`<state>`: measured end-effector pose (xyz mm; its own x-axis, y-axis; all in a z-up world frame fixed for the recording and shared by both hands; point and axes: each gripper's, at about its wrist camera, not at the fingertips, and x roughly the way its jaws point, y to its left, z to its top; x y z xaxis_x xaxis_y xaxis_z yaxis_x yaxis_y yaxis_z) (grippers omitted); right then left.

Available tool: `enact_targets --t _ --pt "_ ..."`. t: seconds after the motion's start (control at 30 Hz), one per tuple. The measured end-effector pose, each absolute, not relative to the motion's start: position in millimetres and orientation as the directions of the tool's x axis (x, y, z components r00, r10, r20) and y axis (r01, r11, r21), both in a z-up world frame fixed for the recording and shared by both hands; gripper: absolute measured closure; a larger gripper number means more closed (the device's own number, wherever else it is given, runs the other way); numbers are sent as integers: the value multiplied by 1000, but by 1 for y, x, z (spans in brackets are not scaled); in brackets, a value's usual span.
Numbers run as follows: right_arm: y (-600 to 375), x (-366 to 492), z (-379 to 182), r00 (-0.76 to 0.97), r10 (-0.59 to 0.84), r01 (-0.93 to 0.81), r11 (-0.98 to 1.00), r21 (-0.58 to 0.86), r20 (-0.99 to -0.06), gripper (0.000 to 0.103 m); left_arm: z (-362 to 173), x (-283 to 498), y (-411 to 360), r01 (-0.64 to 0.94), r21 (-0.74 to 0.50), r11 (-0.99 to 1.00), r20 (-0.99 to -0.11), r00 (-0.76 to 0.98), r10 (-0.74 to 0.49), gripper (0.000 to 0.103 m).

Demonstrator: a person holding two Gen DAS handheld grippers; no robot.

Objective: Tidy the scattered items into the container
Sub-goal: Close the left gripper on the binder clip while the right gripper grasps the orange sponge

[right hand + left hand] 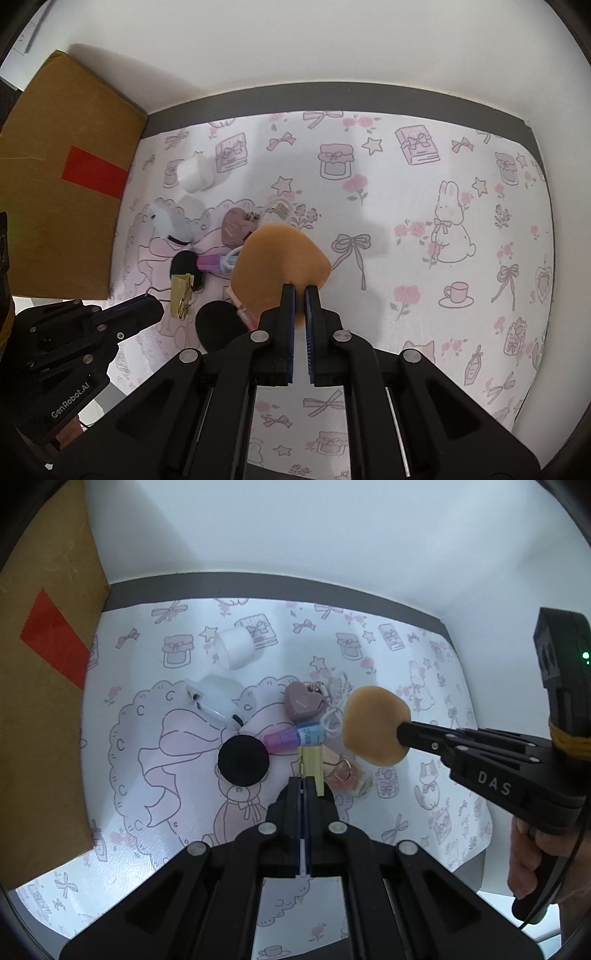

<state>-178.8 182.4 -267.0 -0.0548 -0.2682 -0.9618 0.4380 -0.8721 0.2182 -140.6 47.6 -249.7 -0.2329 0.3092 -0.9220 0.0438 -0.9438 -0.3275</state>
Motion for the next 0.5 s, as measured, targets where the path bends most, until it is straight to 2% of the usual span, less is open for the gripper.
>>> enact_targets --t 0.5 --pt "180 -142 -215 -148 -268 449 -876 177 -952 97 -211 -118 38 48 -344 -938 -895 -319 311 102"
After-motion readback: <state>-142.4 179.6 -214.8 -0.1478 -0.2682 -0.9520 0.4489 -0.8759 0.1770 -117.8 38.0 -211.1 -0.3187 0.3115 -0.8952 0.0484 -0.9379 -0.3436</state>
